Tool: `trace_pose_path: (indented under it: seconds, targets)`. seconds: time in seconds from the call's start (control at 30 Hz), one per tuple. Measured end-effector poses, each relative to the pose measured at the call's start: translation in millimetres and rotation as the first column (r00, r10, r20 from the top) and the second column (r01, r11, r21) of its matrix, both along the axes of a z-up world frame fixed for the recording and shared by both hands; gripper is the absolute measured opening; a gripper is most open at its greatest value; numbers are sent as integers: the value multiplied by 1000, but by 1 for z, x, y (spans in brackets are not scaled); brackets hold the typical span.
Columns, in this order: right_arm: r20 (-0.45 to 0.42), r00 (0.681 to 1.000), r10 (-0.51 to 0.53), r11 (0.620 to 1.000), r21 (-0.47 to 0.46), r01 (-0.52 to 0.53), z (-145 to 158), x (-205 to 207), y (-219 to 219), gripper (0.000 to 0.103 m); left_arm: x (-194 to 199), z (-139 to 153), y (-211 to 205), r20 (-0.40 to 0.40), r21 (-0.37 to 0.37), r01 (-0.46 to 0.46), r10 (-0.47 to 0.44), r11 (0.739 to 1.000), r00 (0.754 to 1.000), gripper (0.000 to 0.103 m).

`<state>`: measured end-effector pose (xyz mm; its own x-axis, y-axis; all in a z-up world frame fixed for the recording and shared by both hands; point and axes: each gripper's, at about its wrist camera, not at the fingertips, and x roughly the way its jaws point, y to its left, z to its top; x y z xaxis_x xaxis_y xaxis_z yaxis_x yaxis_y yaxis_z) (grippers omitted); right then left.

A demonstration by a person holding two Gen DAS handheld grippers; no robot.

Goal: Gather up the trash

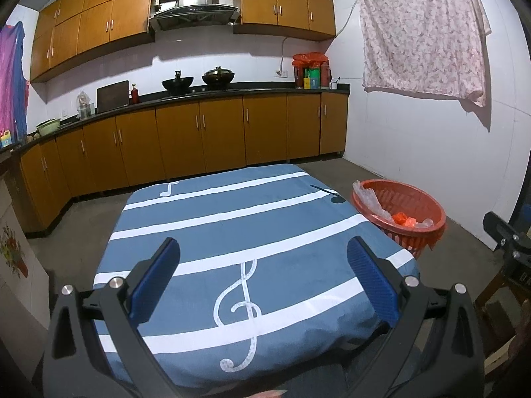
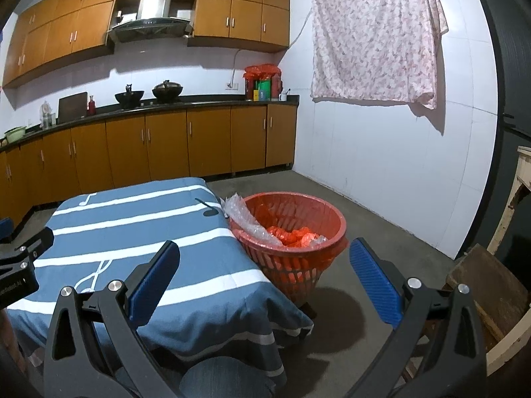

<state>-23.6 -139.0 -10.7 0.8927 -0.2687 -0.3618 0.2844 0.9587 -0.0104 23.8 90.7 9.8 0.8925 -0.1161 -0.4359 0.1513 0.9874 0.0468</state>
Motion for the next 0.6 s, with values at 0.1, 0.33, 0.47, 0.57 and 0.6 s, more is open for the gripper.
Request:
trace_pose_path:
  seconds: [0.1,0.33,0.47,0.57,0.6]
  targets:
    - [-5,1000,-2,1000,1,2,-2,-2,1,101,-2,1,-2,3,-3,3,-3,1000,1000,99]
    - [-4,1000,-7,1000,-1,7,-1,-3,1,101,-2,0,-4,3,-9,8,-8,1000,1000,99]
    - [-7,1000,-9,1000,4,9,-2,-4,1,101,-3,0,-6,1,-8,12,-12,1000,1000,99]
    - [-11,1000,-10,1000,10,10,-2,-4,0,101,-3,0,-6,1,-8,14,-14,1000,1000,99]
    - [-12,1000,-10,1000,10,10,-3,-5,0,101,-3,0,-6,2,-8,14,-14,1000,1000,99]
